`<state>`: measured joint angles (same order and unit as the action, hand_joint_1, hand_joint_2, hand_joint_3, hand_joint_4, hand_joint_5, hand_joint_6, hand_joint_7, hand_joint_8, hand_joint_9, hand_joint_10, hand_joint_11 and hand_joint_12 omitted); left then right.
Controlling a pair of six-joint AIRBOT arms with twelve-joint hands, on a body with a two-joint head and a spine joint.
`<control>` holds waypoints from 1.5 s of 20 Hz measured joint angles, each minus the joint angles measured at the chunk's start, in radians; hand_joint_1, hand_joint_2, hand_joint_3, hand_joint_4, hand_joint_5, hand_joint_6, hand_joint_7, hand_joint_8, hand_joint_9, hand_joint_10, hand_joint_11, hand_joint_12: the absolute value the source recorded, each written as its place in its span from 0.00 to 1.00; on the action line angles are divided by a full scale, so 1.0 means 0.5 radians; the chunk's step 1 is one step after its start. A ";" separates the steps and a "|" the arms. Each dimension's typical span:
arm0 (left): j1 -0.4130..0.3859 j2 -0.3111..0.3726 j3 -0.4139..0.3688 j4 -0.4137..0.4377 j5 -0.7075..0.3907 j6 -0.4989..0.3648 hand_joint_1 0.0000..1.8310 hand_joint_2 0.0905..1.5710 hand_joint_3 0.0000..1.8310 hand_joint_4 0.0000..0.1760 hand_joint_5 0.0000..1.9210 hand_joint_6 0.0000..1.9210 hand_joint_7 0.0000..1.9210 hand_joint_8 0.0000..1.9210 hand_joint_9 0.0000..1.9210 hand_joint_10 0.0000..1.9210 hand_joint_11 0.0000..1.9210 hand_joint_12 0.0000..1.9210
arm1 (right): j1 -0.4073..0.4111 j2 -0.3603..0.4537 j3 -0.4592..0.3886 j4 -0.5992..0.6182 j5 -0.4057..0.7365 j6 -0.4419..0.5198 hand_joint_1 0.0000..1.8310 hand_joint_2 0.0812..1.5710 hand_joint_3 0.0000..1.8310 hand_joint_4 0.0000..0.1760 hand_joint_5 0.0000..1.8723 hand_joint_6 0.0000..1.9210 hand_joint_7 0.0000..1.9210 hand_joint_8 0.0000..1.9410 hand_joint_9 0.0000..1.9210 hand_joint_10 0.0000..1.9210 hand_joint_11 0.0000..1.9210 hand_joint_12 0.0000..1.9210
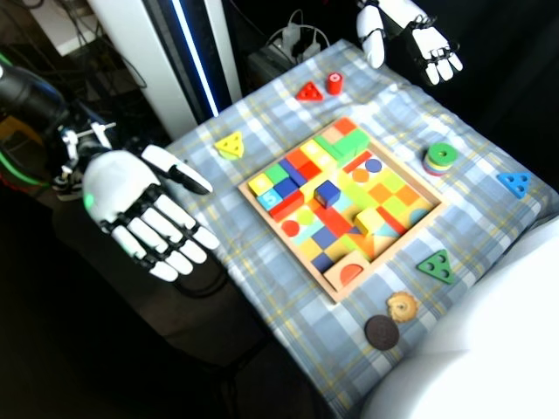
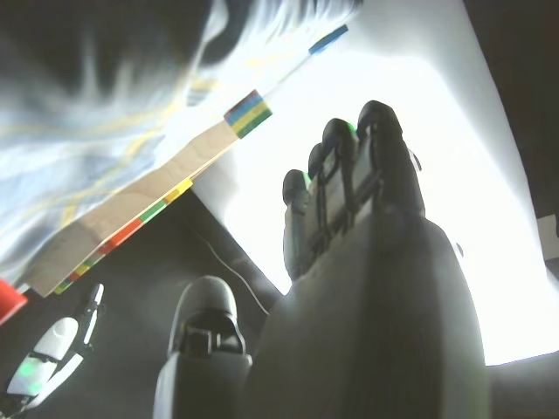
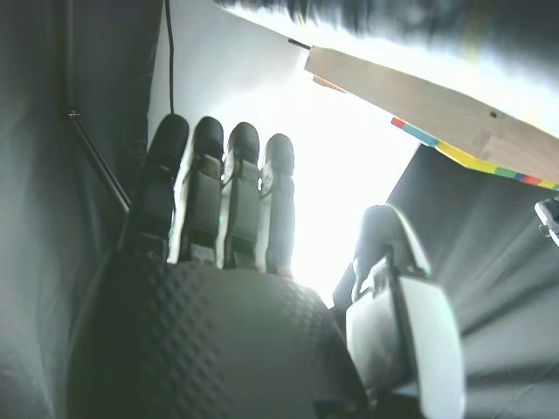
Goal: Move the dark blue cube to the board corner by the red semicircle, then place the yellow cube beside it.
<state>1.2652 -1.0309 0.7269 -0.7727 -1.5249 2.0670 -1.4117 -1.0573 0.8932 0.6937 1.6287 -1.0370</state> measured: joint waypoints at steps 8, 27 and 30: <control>0.000 0.000 0.000 0.002 0.020 0.000 0.00 0.84 0.00 0.00 0.14 0.00 0.11 0.00 0.08 0.00 0.00 0.03 | 0.000 0.014 0.001 -0.023 -0.021 0.028 0.02 0.77 0.00 0.27 0.24 0.00 0.21 0.00 0.14 0.00 0.00 0.26; 0.000 0.000 0.000 -0.014 0.065 0.000 0.00 0.80 0.00 0.12 0.15 0.00 0.12 0.00 0.10 0.00 0.00 0.13 | 1.368 0.178 0.803 -2.359 -1.603 1.355 0.00 0.55 0.00 0.00 0.26 0.01 0.00 0.00 0.00 0.00 0.00 0.00; 0.000 0.000 0.003 -0.014 0.072 0.000 0.00 0.80 0.00 0.25 0.15 0.00 0.11 0.00 0.10 0.00 0.00 0.11 | 1.525 0.012 0.992 -2.815 -1.805 1.721 0.00 0.51 0.00 0.21 0.27 0.00 0.00 0.00 0.00 0.00 0.00 0.00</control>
<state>1.2652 -1.0309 0.7284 -0.7795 -1.4887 2.0670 -0.6491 -1.0512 1.3891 -0.7139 0.7261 -0.1764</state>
